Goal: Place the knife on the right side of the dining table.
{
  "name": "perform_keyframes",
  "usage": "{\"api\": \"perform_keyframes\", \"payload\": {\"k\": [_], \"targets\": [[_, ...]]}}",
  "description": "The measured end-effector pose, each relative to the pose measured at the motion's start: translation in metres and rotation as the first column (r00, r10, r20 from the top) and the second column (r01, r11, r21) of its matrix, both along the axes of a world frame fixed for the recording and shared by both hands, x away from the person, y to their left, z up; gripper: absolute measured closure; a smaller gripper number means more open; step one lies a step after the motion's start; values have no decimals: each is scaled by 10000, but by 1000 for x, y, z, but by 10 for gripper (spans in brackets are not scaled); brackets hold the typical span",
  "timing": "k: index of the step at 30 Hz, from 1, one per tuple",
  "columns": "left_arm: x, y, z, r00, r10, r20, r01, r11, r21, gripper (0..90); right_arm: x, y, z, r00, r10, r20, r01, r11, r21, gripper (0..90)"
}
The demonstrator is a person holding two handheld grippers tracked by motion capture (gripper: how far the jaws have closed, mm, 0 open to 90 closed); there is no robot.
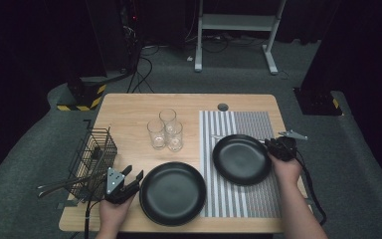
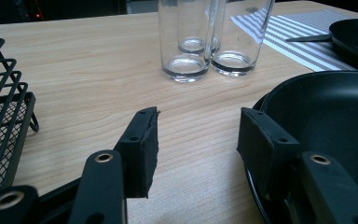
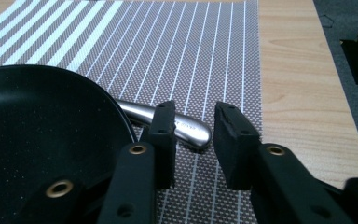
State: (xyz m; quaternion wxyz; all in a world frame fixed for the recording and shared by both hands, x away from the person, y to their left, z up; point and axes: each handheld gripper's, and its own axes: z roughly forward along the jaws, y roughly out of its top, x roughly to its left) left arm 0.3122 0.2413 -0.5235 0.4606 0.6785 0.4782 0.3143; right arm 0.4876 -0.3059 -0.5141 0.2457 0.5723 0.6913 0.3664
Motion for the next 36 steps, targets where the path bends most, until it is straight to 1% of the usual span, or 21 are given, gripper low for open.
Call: {"api": "perform_keyframes", "payload": {"k": [4,12,14,19,26,36], "targets": [[0,0,0,10000,8,6,-8,10000,-5,482,2,0,-2,9998,-3,-185,0,9999,-147,634],[0,0,0,10000,12,-1,-12,10000,-6,481,7,0,-5,9992,-12,-391,-1,9995,-328,645],[0,0,0,10000,12,0,-12,10000,-5,481,8,-1,-6,9987,-69,-511,54,9996,-292,644],[0,0,0,10000,21,3,-21,10000,-2,481,12,-1,-5,9987,-44,-506,26,9993,-361,651],[0,0,0,10000,30,1,-30,10000,3,481,18,-2,-5,9979,-92,-649,77,9997,-242,647],[0,0,0,10000,25,15,-25,10000,-27,481,20,0,-5,9979,-16,-653,9,9999,-105,631]]}}
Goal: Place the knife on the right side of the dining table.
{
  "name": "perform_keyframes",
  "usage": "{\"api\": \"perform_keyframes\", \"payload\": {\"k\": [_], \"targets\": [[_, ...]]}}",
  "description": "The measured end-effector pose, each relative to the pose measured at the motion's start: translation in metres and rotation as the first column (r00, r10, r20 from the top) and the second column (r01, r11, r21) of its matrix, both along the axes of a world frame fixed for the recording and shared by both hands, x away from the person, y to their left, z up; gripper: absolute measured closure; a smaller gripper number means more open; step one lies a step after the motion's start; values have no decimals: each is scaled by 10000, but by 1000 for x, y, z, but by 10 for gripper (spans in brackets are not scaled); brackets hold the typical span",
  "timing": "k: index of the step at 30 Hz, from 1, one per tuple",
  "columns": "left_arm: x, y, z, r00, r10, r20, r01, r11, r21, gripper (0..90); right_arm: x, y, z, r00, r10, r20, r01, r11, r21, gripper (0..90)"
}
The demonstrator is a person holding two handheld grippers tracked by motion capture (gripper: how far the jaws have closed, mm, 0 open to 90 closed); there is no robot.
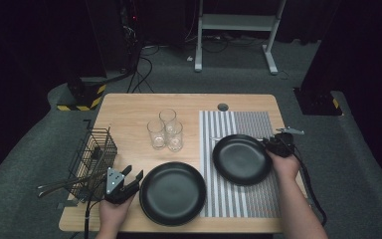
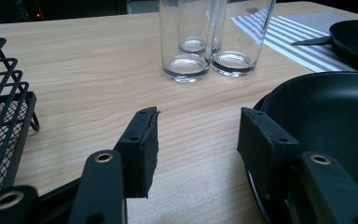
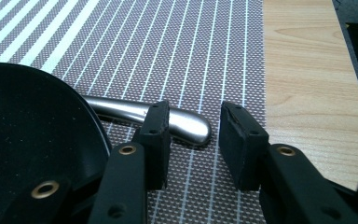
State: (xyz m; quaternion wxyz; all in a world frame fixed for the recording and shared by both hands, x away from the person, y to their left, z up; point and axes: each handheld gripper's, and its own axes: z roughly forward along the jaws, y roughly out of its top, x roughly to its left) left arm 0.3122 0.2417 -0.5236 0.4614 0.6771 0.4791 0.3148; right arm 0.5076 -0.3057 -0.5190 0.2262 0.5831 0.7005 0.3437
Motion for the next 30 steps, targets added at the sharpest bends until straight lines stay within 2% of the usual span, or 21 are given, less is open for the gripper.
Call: {"api": "perform_keyframes", "payload": {"k": [18,27,30], "targets": [[0,0,0,10000,16,-22,-16,10000,7,481,4,0,0,9998,159,-96,-157,9998,134,604],[0,0,0,10000,24,-49,-24,10000,-2,480,7,0,-1,9980,629,20,-629,9979,-128,570],[0,0,0,10000,41,-48,-42,10000,-28,480,8,1,-1,9975,701,24,-701,9975,-125,585]]}}
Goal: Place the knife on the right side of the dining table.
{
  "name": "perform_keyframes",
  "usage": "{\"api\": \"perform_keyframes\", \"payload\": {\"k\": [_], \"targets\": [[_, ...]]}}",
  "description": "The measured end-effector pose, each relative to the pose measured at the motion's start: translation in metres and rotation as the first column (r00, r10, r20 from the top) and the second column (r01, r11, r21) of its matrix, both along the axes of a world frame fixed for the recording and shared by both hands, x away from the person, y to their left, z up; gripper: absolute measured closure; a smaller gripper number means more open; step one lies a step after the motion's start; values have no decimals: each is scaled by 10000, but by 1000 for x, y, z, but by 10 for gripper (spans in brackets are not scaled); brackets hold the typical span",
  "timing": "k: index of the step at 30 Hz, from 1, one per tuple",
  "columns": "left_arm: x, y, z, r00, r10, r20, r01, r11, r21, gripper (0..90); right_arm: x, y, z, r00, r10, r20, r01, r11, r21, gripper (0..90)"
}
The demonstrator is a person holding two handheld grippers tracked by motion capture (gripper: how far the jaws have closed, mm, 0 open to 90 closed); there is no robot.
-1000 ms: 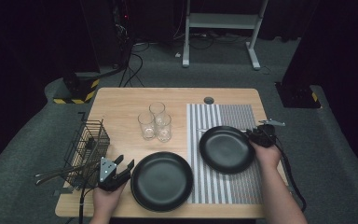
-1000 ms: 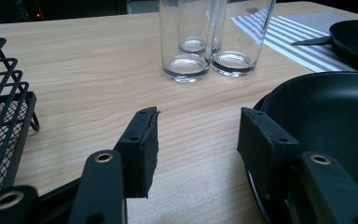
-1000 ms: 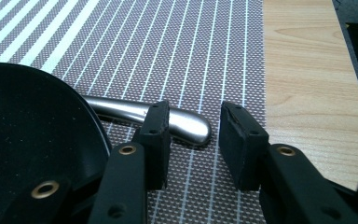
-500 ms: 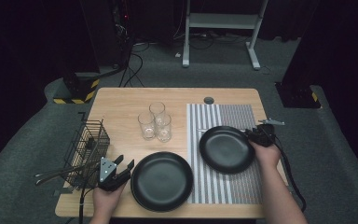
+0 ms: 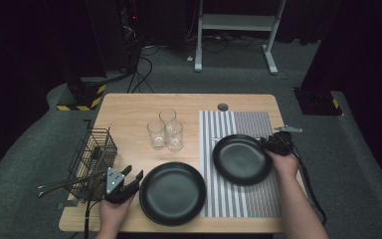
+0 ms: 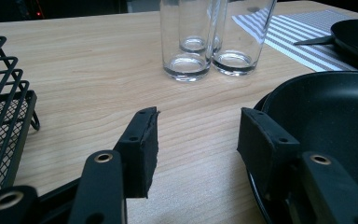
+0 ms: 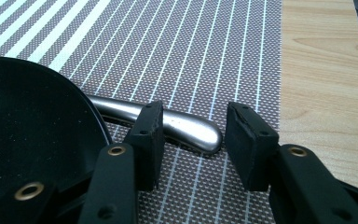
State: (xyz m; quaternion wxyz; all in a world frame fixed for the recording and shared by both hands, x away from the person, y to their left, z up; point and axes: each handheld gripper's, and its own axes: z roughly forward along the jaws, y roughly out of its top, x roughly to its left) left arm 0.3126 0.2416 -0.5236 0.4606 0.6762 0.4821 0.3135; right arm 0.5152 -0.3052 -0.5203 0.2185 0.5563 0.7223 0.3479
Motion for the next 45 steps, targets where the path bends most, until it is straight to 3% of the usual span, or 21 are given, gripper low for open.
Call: {"api": "perform_keyframes", "payload": {"k": [12,18,21,26,34,45], "targets": [[0,1,0,10000,-2,0,2,10000,-28,480,-1,0,0,9996,-292,-13,292,9996,-54,660],[0,1,0,10000,-7,-1,7,10000,-41,479,0,0,0,10000,-75,38,75,10000,32,555],[0,1,0,10000,-5,-16,5,10000,-41,479,3,-3,1,9998,70,189,-75,9995,296,522],[0,1,0,10000,19,-44,-19,10000,-77,478,7,-1,3,9992,387,111,-387,9993,-17,494],[0,2,0,10000,22,-62,-23,9999,-112,478,9,0,0,9965,839,24,-838,9960,-314,528],[0,2,0,10000,21,-62,-22,9999,-149,479,6,-1,1,9987,509,-57,-510,9984,-253,595]]}}
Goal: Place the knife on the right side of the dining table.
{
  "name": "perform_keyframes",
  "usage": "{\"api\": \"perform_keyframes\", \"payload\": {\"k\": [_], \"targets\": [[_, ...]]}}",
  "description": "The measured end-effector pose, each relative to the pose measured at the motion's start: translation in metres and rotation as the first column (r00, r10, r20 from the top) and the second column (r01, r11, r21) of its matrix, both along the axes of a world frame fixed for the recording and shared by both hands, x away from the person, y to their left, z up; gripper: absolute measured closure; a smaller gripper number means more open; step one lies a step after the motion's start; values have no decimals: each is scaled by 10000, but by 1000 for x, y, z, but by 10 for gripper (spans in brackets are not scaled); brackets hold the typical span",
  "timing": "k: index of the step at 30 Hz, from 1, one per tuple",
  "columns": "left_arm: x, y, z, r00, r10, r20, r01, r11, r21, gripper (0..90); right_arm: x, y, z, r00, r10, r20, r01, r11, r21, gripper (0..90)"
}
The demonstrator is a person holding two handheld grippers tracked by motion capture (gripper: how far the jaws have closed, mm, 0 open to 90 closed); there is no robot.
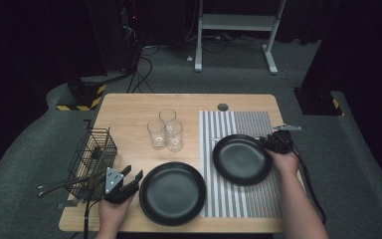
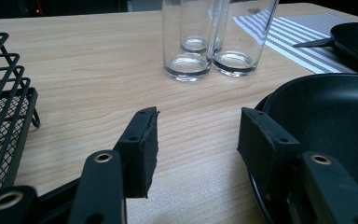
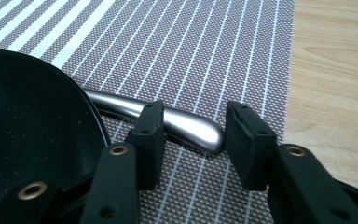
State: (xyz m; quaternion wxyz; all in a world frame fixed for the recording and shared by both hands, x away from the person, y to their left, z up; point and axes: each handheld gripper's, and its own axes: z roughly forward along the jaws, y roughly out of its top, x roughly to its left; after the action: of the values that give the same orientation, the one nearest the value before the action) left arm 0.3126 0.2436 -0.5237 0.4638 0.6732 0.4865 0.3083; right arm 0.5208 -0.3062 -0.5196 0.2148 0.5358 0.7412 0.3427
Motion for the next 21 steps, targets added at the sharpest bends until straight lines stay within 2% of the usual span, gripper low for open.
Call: {"api": "perform_keyframes", "payload": {"k": [13,17,21], "targets": [[0,0,0,10000,9,0,-9,10000,0,479,-3,0,-1,9999,-136,78,136,9999,-9,635],[0,0,0,10000,15,6,-15,10000,-20,479,-3,-2,-1,9998,-189,21,189,9996,230,630],[0,0,0,10000,15,-2,-15,10000,-10,479,-4,-2,0,9998,-201,-19,202,9995,252,631]]}}
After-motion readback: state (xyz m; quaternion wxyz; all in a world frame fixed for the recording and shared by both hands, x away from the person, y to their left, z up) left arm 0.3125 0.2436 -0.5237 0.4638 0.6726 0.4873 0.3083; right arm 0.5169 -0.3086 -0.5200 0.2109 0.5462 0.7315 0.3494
